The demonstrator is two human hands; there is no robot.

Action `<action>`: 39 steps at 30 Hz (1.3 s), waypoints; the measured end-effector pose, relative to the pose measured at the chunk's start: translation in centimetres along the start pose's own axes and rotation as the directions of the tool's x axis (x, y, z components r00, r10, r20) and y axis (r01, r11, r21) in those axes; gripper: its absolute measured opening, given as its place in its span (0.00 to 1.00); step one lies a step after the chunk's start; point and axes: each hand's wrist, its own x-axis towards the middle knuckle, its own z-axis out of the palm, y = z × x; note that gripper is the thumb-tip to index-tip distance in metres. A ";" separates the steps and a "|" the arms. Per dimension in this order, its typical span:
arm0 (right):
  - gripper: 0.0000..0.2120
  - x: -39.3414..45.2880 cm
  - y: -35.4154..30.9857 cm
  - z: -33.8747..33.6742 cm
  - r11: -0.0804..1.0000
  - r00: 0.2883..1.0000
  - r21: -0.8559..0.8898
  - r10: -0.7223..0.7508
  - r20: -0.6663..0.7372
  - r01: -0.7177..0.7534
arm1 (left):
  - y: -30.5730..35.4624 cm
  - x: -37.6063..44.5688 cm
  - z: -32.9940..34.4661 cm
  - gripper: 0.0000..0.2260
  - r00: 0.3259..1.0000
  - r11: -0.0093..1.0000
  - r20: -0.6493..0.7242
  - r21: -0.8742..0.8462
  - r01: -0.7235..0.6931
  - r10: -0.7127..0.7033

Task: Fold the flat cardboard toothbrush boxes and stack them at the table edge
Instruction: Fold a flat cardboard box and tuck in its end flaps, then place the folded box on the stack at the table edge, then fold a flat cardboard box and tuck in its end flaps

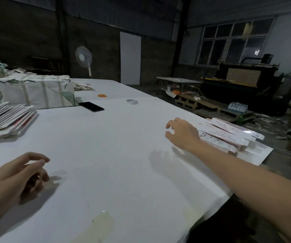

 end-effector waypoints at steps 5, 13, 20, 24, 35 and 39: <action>0.09 -2.6 -13.4 1.0 0.896 0.973 0.410 -0.217 0.074 0.169 | 4.8 -2.6 3.3 0.08 0.999 0.999 0.002 -0.018 -0.035 0.035; 0.05 -5.5 -26.8 5.0 0.608 0.931 0.779 -0.353 0.092 0.153 | 6.3 -3.9 3.8 0.14 0.965 0.963 -0.142 0.190 -0.192 0.220; 0.10 -5.7 -26.4 7.2 0.516 0.928 0.832 -0.372 0.002 0.206 | 7.6 -4.7 2.8 0.09 0.850 0.348 -0.059 0.925 -0.150 0.524; 0.10 -5.9 -26.7 7.2 0.496 0.901 0.835 -0.433 0.000 0.239 | 9.1 -4.1 -0.7 0.21 0.903 0.044 -0.232 0.972 0.231 0.363; 0.08 -6.1 -26.8 7.0 0.446 0.895 0.867 -0.446 0.002 0.221 | 12.2 -5.2 -2.9 0.17 0.874 0.115 -0.220 0.975 0.188 0.433; 0.04 -6.0 -27.0 7.0 0.405 0.903 0.894 -0.430 0.000 0.193 | 14.6 -5.9 -1.1 0.32 0.687 0.164 -0.074 0.984 -0.067 0.723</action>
